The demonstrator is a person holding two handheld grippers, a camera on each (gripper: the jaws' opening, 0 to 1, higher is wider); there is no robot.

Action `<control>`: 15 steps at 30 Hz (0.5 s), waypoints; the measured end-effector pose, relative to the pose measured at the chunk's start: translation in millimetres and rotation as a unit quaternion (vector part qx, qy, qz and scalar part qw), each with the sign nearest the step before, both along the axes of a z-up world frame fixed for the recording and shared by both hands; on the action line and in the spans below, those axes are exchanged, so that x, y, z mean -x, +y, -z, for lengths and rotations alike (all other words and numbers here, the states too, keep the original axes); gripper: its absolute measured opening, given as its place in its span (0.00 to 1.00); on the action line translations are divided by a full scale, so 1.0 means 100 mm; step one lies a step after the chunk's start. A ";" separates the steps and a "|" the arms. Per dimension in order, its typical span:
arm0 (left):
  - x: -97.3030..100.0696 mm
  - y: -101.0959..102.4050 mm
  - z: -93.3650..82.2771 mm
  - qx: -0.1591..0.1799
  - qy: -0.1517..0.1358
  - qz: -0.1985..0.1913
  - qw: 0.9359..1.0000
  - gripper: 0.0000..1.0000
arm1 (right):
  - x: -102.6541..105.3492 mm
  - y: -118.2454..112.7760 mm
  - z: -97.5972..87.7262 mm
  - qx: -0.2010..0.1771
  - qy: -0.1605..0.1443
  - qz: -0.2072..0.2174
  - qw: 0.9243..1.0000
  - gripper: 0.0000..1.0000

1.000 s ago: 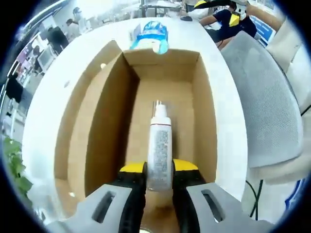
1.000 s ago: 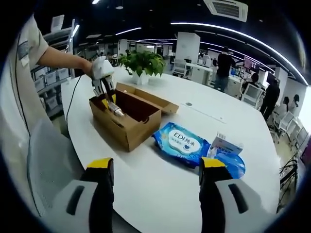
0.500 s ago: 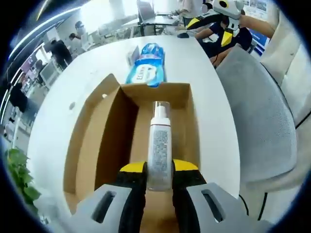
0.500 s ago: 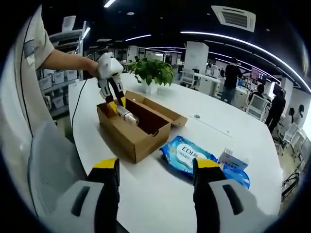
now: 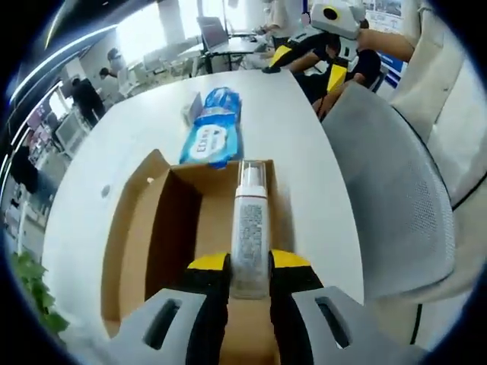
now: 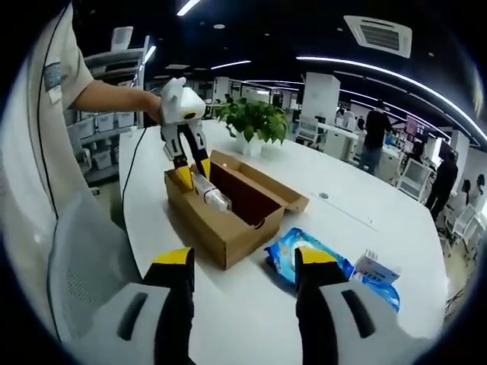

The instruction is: Operate the shoe box by opening the lid, removing the specified soft item, and placing it in the target area until the item is outside and the box remains undamaged.

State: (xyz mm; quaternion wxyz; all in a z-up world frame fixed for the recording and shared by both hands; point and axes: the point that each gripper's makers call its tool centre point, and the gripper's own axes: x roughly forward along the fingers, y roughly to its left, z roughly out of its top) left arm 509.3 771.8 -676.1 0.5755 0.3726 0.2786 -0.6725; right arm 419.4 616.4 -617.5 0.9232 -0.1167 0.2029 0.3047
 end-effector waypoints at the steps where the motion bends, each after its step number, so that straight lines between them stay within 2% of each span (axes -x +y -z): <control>1: 0.02 -0.02 -0.01 0.002 0.001 0.002 1.000 0.17 | 0.00 0.02 -0.01 -0.001 0.000 -0.003 1.000 0.47; 15: 0.21 -0.18 -0.11 0.022 0.004 0.028 0.999 0.17 | -0.02 0.24 -0.05 0.004 -0.006 -0.048 0.999 0.41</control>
